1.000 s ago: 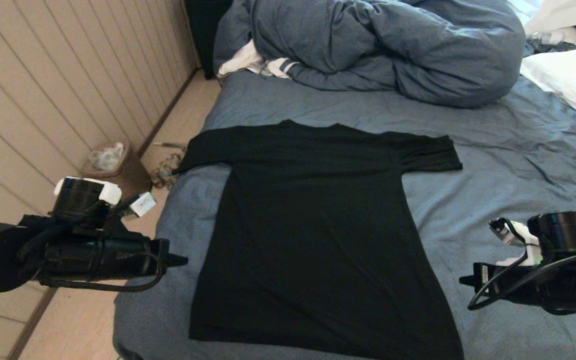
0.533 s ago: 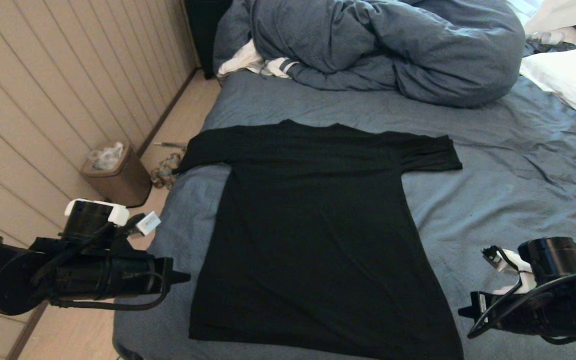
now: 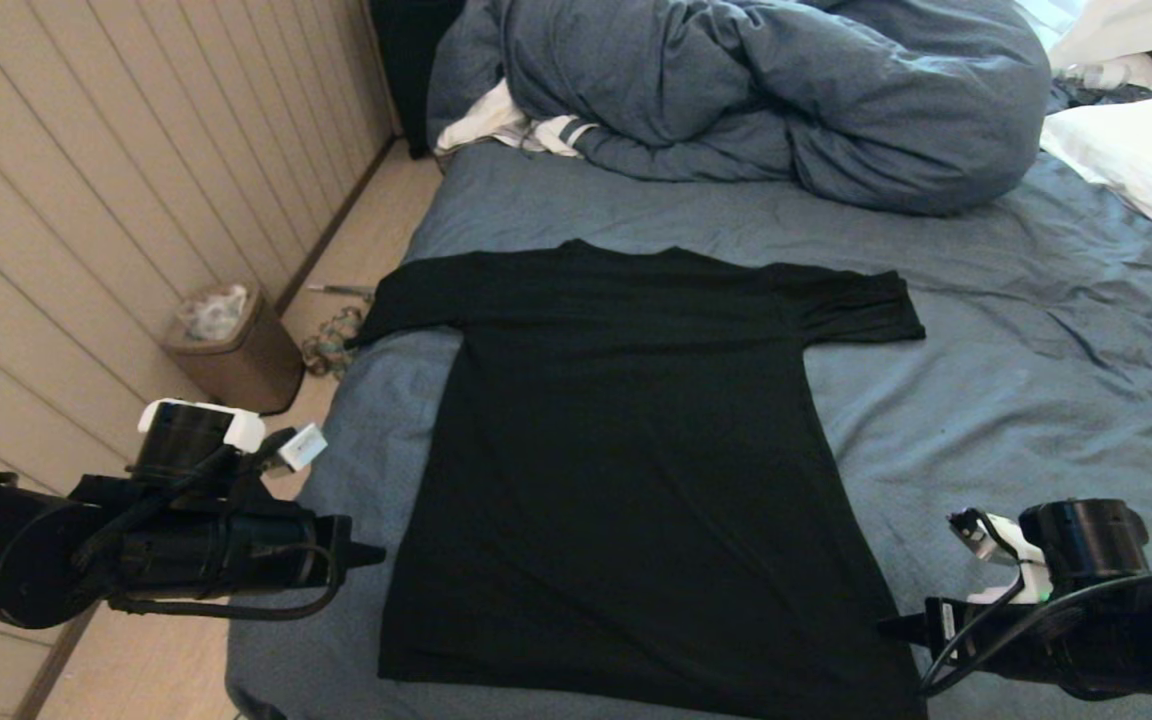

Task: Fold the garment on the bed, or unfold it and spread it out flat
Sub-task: Fold the black T-shirt

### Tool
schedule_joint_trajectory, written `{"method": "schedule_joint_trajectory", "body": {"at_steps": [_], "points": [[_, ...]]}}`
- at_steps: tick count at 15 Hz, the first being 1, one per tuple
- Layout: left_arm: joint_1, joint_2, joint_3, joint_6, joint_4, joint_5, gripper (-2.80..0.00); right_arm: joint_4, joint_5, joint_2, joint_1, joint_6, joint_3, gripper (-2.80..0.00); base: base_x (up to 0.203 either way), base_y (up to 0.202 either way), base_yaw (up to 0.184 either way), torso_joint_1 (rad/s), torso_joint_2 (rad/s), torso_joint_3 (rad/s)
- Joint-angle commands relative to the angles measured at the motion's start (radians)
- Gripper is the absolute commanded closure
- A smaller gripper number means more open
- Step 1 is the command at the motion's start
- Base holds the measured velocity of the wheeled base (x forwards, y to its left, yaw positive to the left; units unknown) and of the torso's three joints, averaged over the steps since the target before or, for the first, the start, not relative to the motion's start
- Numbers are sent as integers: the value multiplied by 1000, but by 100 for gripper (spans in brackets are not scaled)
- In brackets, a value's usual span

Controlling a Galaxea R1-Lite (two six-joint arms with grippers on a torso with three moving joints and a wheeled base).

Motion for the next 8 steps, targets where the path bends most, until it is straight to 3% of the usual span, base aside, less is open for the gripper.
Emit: {"method": "schedule_joint_trajectory", "body": {"at_steps": [1, 5, 6, 8], "points": [[2, 1, 0, -2, -11, -1, 0, -14, 3, 41, 14, 2, 13, -280, 0, 0, 0, 0, 0, 0], [0, 12, 0, 0, -26, -1, 0, -16, 15, 52, 33, 14, 10, -280, 0, 0, 0, 0, 0, 0], [1, 9, 0, 0, -26, -1, 0, -15, 18, 52, 43, 16, 10, 0, 0, 0, 0, 0, 0, 0], [0, 7, 1, -2, -26, -1, 0, -15, 26, 52, 60, 19, 12, 0, 0, 0, 0, 0, 0, 0]]}}
